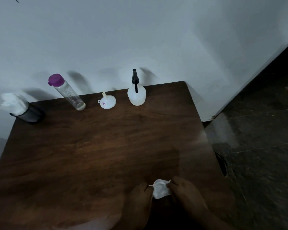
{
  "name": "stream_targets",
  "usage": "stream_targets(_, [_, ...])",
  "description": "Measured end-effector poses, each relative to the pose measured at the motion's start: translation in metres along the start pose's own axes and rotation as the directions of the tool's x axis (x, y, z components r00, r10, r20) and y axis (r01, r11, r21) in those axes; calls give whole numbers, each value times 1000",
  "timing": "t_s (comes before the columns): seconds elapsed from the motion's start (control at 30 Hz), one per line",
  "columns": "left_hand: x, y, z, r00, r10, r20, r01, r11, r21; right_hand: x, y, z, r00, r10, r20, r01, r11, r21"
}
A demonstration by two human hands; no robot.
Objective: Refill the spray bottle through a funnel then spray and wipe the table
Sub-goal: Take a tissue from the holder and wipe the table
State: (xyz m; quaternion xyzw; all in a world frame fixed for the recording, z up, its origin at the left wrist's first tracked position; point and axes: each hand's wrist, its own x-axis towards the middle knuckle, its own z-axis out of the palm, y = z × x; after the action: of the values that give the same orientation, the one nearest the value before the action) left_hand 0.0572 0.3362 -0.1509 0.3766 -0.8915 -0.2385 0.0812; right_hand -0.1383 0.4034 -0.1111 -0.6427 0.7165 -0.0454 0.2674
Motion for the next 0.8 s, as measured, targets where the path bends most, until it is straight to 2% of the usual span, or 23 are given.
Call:
stream_targets(0.03, [-1, 2, 1, 1000, 16, -12, -16, 1000, -15, -1, 2, 8, 1000, 8, 19, -8, 1000, -2])
stream_targets(0.13, [2, 11, 3, 999, -18, 33, 19, 999, -31, -2, -2, 22, 997, 30, -64, -27, 998, 54])
stream_targets(0.2, [6, 17, 8, 996, -84, 14, 85, 993, -87, -3, -7, 26, 991, 117, -68, -108, 987, 123])
stream_targets(0.23, [6, 19, 9, 993, -120, 15, 120, 979, -167, -5, -7, 28, 981, 173, -89, -155, 971, 184])
stream_targets(0.33, [12, 28, 3, 974, -224, 45, 225, 904, -365, -15, -6, 22, 944, 331, -16, -288, 844, 452])
stream_targets(0.43, [21, 40, 3, 919, -368, 142, 381, 738, -557, -26, -3, 15, 894, 448, -20, -335, 696, 635])
stream_targets(0.5, [30, 49, 5, 884, -415, 213, 449, 634, -629, -28, 1, 8, 874, 485, -5, -316, 577, 753])
stream_targets(0.67, [66, 84, 8, 852, -398, 340, 509, 482, -713, -32, 23, -15, 803, 595, -36, -208, 336, 919])
stream_targets(0.8, [106, 121, 16, 876, -337, 345, 472, 457, -754, -37, 53, -41, 752, 655, -66, -123, 238, 963])
